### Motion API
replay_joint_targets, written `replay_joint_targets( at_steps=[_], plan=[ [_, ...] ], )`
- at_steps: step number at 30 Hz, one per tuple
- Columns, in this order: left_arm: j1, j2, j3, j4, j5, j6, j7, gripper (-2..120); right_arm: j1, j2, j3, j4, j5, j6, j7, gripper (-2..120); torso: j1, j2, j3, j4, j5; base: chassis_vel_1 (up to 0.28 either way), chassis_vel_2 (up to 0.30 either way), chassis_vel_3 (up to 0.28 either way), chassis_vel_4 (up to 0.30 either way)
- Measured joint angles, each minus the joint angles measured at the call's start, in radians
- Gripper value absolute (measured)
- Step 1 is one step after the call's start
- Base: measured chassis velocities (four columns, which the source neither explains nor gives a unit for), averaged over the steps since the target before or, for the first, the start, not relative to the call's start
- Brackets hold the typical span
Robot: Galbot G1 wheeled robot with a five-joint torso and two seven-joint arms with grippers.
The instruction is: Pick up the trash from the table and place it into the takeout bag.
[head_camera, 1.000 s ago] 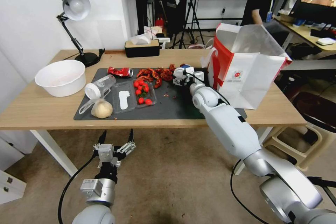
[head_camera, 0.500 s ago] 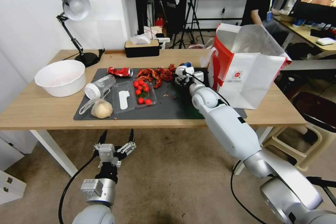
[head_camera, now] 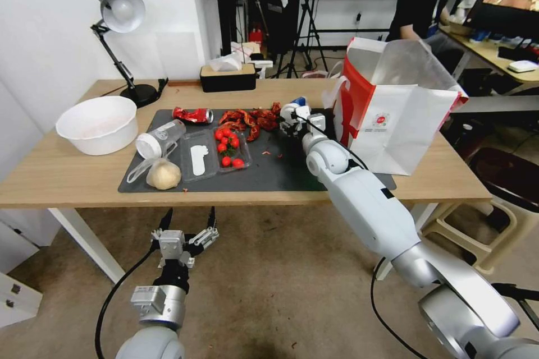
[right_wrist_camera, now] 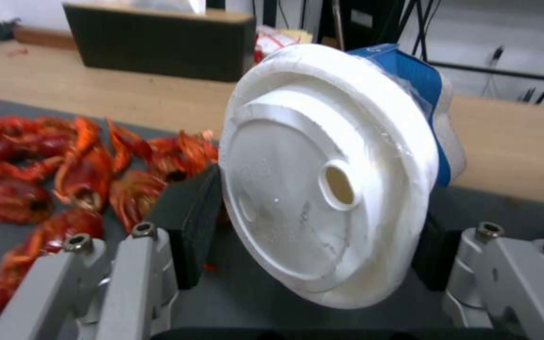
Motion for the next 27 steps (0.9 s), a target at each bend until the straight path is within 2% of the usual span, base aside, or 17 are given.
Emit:
replay_joint_targets(
  at_steps=[2,5,6,9,12,13,18,22,27],
  plan=[
    [0.000,0.000,-0.001,0.000,0.000,0.000,0.000,100,-0.003,-0.005,0.000,0.012,0.001,-0.003,0.004,59,0.000,0.000,0.000,0.0000,0.0000,0.000,0.000,0.000,0.000],
    [-0.001,0.000,-0.004,0.000,-0.001,0.000,-0.001,100,-0.034,-0.044,-0.005,0.133,0.013,-0.035,0.037,59,0.000,0.000,0.000,0.0000,0.0000,0.000,0.000,0.000,0.000],
    [-0.001,0.000,-0.004,0.000,-0.001,0.000,-0.001,100,-0.034,-0.044,-0.005,0.133,0.013,-0.035,0.037,59,0.000,0.000,0.000,0.0000,0.0000,0.000,0.000,0.000,0.000],
    [0.002,-0.003,-0.005,-0.001,-0.001,0.000,-0.002,100,-0.073,-0.089,-0.014,0.267,0.033,-0.056,0.049,59,0.000,0.000,0.000,-0.0001,0.0000,0.000,0.000,0.000,0.000],
    [0.002,-0.004,-0.005,-0.001,-0.001,0.000,-0.004,100,-0.093,-0.108,-0.017,0.323,0.041,-0.062,0.050,59,0.000,0.000,0.000,0.0000,0.0000,0.000,0.000,0.000,0.000],
    [0.003,-0.003,-0.007,-0.001,-0.001,-0.001,-0.007,100,-0.117,-0.134,-0.017,0.395,0.051,-0.069,0.050,59,0.000,0.000,0.000,0.0000,0.0001,0.000,0.000,0.000,0.000],
    [0.001,-0.001,-0.010,0.002,-0.003,-0.003,-0.009,100,-0.157,-0.179,-0.003,0.515,0.064,-0.084,0.037,59,0.000,0.000,0.000,0.0000,0.0000,0.000,0.000,0.000,0.000],
    [-0.003,0.002,-0.008,0.005,-0.006,-0.004,-0.012,100,-0.200,-0.244,0.075,0.659,0.085,-0.070,0.030,59,0.000,0.000,0.000,0.0000,0.0001,0.000,0.000,0.000,0.000],
    [-0.006,0.005,-0.008,0.005,-0.007,-0.004,-0.013,100,-0.217,-0.292,0.160,0.728,0.091,-0.055,0.035,59,0.000,0.000,0.000,-0.0002,0.0003,0.000,0.000,0.000,0.000]
  ],
)
